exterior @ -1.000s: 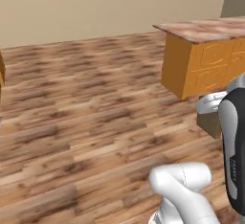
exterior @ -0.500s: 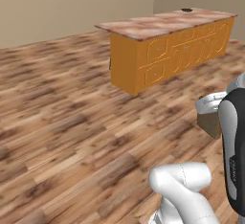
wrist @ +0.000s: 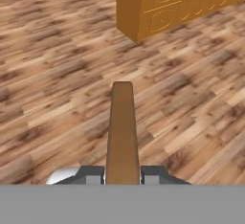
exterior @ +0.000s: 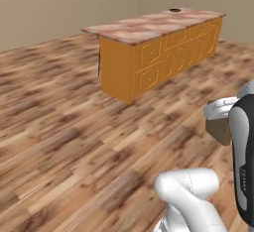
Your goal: Start the toaster. Once the lever pops up, take the bread to the plate on the dining counter.
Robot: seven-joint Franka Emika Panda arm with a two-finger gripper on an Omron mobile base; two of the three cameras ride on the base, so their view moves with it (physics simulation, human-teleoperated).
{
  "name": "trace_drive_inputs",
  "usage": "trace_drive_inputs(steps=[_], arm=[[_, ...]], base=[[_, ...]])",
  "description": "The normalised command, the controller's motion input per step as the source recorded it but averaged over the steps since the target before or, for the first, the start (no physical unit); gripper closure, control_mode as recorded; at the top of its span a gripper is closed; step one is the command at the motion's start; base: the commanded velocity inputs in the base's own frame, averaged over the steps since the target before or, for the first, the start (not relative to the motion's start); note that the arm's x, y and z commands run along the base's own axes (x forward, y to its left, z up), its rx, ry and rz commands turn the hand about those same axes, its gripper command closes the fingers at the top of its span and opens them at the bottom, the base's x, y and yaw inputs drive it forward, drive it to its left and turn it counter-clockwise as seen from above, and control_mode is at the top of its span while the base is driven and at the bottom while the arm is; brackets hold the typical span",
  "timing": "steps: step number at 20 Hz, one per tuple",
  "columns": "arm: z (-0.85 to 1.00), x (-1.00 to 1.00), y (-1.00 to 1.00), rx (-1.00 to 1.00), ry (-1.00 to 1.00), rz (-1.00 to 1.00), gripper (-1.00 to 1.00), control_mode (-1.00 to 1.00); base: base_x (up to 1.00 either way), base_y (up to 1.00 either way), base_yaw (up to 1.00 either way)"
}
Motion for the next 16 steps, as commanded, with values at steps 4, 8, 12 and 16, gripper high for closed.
trace_drive_inputs(steps=[4,8,12,16], arm=[[0.00,0.00,0.00,0.00,0.00,0.00,1.00,1.00],[0.00,0.00,0.00,0.00,0.00,0.00,1.00,1.00],[0.00,0.00,0.00,0.00,0.00,0.00,1.00,1.00],[0.00,0.00,0.00,0.00,0.00,0.00,1.00,1.00]], base=[[0.94,0.69,-0.03],[0.99,0.81,-0.03],[1.00,0.89,-0.04],[0.99,0.85,-0.04]])
